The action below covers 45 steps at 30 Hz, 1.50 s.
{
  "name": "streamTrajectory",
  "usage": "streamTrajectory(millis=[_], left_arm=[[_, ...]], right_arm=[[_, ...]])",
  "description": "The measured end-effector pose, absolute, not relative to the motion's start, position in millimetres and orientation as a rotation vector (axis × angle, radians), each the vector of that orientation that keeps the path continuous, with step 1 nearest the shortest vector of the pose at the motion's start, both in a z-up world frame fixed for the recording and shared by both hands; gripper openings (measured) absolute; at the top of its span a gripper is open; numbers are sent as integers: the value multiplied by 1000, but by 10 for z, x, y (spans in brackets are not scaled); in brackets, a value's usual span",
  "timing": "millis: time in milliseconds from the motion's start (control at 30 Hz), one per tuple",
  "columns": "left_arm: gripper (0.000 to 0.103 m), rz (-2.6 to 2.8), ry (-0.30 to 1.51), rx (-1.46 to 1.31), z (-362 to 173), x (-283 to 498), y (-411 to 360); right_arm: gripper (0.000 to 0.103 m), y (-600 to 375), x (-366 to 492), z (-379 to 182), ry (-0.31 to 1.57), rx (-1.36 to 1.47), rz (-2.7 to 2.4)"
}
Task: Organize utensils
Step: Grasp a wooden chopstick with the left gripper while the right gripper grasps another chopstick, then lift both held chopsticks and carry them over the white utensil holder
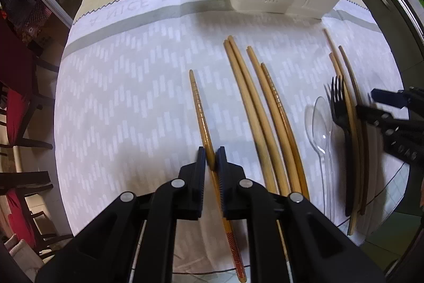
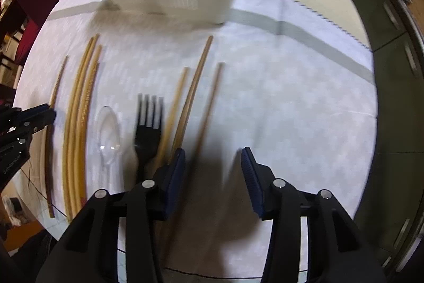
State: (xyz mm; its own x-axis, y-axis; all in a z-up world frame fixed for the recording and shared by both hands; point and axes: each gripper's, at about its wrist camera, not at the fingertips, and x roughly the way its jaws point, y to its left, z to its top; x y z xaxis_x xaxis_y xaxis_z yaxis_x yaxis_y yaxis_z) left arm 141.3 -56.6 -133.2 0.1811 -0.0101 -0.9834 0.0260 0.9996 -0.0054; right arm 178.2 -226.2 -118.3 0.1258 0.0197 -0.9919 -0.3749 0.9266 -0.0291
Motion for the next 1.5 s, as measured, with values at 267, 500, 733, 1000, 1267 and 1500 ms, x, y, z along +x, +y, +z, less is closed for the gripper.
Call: streamTrajectory(millis=[267, 500, 733, 1000, 1267, 1500], left_arm=[[9, -40, 1403, 21, -1323, 1447, -646], [7, -68, 1423, -11, -1325, 1497, -578], [7, -102, 1370, -15, -1112, 1525, -420], [7, -161, 1221, -23, -448, 1388, -381], [6, -221, 1092, -11, 127, 1197, -448], [7, -250, 999, -18, 575, 1216, -530]], right_arm=[[23, -2234, 1860, -1205, 1463, -253, 313], [6, -2291, 1901, -1163, 1467, -205, 345], [6, -2562, 1788, -692, 1330, -117, 392], [6, -2768, 1539, -27, 1156, -44, 453], [6, -2931, 1218, 481, 1032, -14, 486], [6, -2953, 1238, 905, 947, -3, 499]])
